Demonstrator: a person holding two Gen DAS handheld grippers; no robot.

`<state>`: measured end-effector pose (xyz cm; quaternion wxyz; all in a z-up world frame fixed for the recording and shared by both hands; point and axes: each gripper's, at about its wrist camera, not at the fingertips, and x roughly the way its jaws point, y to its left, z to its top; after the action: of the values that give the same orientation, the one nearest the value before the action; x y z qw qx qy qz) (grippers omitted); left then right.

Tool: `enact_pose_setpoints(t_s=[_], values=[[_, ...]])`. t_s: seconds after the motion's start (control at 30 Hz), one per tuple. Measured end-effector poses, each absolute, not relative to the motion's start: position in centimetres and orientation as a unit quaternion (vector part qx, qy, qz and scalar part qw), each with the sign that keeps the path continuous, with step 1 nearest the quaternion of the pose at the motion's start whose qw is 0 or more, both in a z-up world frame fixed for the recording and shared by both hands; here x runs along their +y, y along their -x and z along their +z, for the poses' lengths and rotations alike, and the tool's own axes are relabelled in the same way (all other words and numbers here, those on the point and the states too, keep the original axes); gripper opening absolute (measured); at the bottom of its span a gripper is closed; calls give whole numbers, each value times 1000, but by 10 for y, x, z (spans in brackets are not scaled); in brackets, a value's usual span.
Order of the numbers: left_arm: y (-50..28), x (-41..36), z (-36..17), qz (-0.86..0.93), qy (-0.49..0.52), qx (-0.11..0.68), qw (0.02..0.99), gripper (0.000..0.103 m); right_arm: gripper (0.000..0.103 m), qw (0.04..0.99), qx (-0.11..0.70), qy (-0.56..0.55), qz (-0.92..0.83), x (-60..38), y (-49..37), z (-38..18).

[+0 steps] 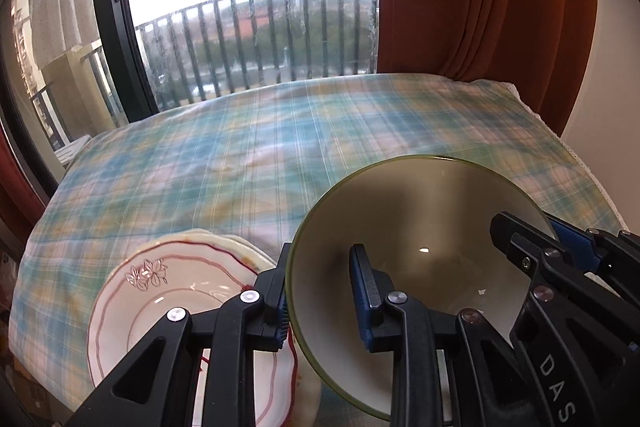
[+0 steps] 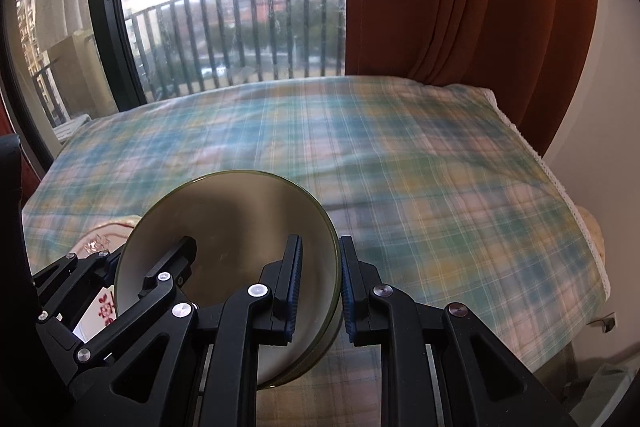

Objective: Organize plates and bowls

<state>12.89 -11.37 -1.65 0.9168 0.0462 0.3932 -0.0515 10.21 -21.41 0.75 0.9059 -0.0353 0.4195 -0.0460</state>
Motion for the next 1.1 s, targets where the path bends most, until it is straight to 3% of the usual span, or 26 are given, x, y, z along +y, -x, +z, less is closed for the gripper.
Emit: enact_pose_setpoints(t_s=[0.93, 1.1], values=[[-119, -117, -37, -59, -47, 367, 927, 24, 24, 929, 363, 57, -43, -216, -85, -11], [-122, -112, -35, -94, -24, 391, 915, 40, 30, 930, 366, 25, -29, -224, -83, -9]])
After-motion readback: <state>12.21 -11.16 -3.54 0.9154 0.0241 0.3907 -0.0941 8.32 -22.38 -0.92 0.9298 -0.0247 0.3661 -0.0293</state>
